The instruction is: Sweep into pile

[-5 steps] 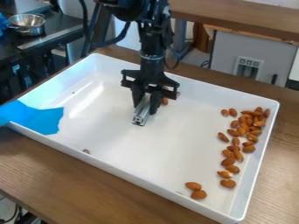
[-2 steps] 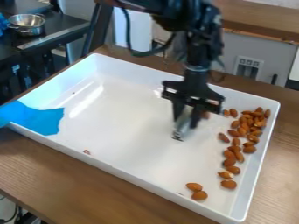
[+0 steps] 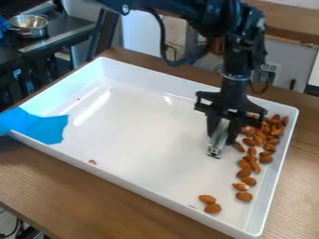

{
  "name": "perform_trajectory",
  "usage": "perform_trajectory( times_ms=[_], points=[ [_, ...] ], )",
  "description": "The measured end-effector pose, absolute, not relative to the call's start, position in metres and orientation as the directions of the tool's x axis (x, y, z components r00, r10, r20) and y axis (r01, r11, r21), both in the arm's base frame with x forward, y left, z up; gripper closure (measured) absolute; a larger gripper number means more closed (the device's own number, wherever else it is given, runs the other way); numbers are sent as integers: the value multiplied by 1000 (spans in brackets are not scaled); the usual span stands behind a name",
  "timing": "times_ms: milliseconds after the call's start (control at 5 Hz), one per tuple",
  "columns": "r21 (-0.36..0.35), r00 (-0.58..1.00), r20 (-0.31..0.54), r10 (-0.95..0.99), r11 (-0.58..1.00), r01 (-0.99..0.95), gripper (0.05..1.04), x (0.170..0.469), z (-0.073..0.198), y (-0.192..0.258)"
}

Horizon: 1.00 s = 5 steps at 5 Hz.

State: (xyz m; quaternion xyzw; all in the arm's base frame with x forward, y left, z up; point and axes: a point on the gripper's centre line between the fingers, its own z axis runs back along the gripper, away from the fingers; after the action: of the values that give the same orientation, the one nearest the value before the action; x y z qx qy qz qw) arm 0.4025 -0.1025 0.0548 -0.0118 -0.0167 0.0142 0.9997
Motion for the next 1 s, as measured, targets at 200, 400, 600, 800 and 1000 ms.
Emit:
perform_trajectory(
  times_ms=[200, 400, 600, 800, 1000],
  points=[
    [-23, 999, 41, 14, 1000, -13, 703, 397, 59, -79],
    [-29, 996, 87, 8, 1000, -6, 703, 391, 92, -28],
    [-19, 997, 72, 30, 999, -29, 703, 376, 103, 29],
    [84, 997, 32, -76, 994, 73, 703, 365, 96, 67],
    [167, 992, -22, -124, 978, 126, 703, 344, 74, 116]
  ],
)
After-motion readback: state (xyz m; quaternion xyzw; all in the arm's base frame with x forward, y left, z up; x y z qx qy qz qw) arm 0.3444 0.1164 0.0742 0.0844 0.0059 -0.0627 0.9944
